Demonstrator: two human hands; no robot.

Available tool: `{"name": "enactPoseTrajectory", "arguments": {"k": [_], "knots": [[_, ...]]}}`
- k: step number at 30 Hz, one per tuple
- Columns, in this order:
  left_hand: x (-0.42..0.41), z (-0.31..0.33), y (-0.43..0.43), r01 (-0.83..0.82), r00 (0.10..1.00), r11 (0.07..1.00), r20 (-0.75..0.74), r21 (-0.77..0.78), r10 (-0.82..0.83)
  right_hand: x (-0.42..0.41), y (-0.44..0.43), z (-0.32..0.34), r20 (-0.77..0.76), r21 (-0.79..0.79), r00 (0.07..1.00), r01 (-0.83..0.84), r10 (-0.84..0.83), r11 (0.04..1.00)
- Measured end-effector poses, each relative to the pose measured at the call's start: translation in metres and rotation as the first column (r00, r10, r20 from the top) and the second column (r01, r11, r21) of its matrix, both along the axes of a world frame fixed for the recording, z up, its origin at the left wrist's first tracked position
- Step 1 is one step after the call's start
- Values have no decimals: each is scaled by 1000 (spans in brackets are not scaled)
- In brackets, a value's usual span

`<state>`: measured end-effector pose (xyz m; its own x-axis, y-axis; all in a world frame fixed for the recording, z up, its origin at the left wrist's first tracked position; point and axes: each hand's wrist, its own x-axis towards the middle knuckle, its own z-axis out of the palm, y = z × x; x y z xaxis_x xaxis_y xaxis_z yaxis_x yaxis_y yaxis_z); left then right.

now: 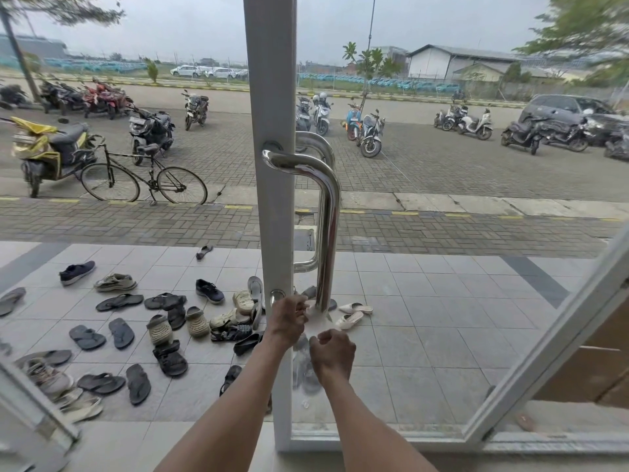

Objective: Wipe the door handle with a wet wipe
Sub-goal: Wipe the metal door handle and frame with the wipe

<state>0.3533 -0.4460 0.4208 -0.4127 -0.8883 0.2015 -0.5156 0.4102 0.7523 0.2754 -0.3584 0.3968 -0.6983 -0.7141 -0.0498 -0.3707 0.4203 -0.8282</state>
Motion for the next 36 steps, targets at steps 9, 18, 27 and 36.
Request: {"name": "enactPoseTrajectory", "arguments": {"k": [9, 18, 27, 36], "knots": [[8, -5, -3, -1, 998, 1000, -58, 20, 2, 7, -9, 1, 198, -172, 978, -28, 63, 985], [34, -8, -10, -14, 980, 989, 195, -144, 42, -2, -27, 14, 138, -208, 985, 129, -101, 970], [42, -11, -14, 28, 949, 968, 312, -249, 53, -5, -41, 44, -175, -369, 975, 63, -136, 927], [43, 22, -31, -260, 964, 903, -41, -342, 262, -10, -36, 12, -184, -222, 983, -34, -7, 974]]}}
